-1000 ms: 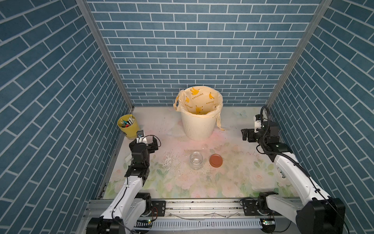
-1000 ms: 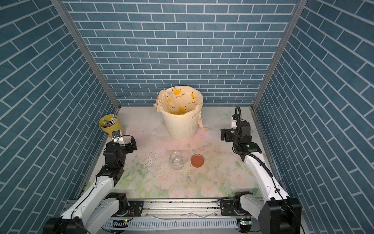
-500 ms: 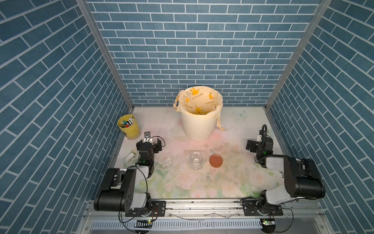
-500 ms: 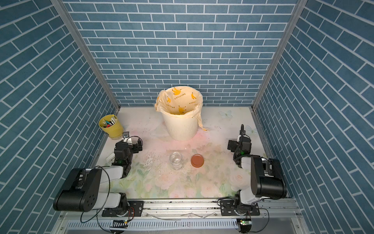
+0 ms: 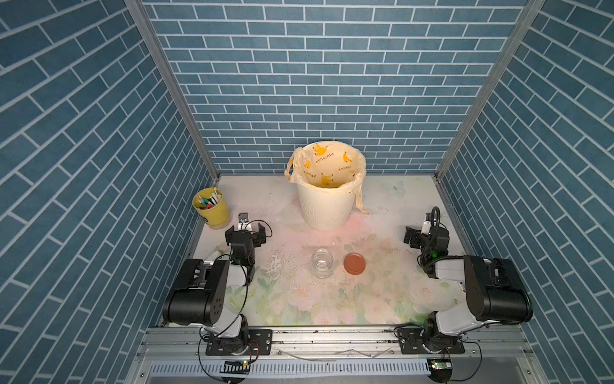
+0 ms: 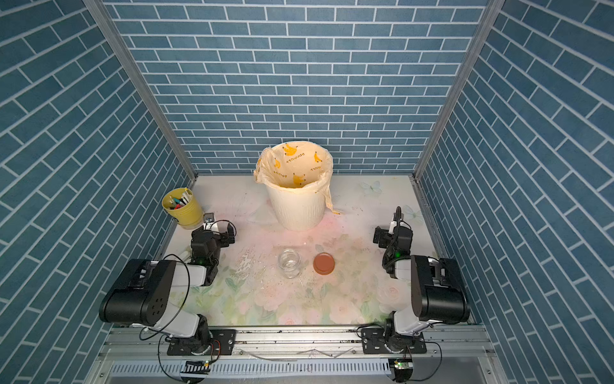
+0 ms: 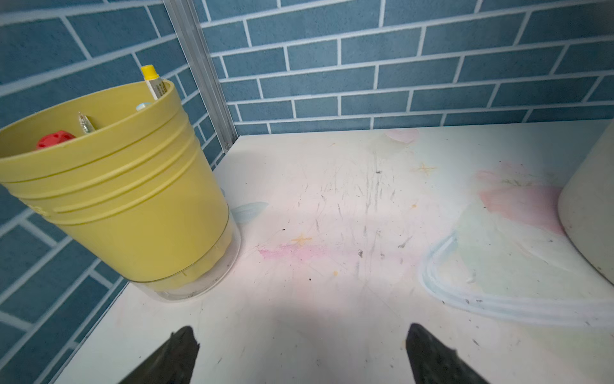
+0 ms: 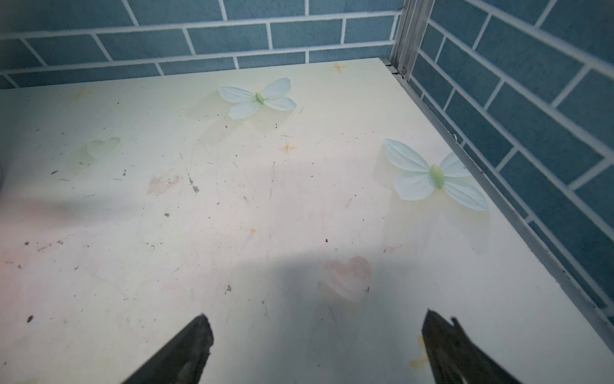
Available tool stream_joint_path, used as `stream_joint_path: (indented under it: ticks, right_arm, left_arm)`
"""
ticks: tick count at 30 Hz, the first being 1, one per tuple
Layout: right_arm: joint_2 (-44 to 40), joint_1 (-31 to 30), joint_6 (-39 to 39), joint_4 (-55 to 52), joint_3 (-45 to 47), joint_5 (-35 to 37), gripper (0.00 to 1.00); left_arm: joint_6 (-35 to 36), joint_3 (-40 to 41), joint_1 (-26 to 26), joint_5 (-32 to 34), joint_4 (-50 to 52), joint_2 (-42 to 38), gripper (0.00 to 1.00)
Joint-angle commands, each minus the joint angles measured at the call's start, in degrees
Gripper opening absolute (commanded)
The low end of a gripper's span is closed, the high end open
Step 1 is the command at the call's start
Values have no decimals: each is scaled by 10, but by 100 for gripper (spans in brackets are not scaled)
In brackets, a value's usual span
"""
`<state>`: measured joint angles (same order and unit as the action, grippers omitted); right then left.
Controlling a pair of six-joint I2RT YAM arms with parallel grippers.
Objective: Empty moldy tea leaves from jars
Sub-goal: Reset both arms
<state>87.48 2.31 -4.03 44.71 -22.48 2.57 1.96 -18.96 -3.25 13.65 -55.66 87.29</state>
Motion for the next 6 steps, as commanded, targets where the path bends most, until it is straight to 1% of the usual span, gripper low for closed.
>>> stream_joint_path:
  ticks: [1, 3, 6]
  right_arm:
    - [4, 1, 10, 12, -13, -4, 99]
    - [4, 2, 11, 13, -12, -4, 99]
    - [0, 0, 14, 25, -4, -4, 99]
  left_arm:
    - [-7, -10, 1, 20, 26, -2, 99]
    - [-5, -6, 2, 22, 13, 2, 99]
    - [-3, -11, 2, 20, 24, 2, 99]
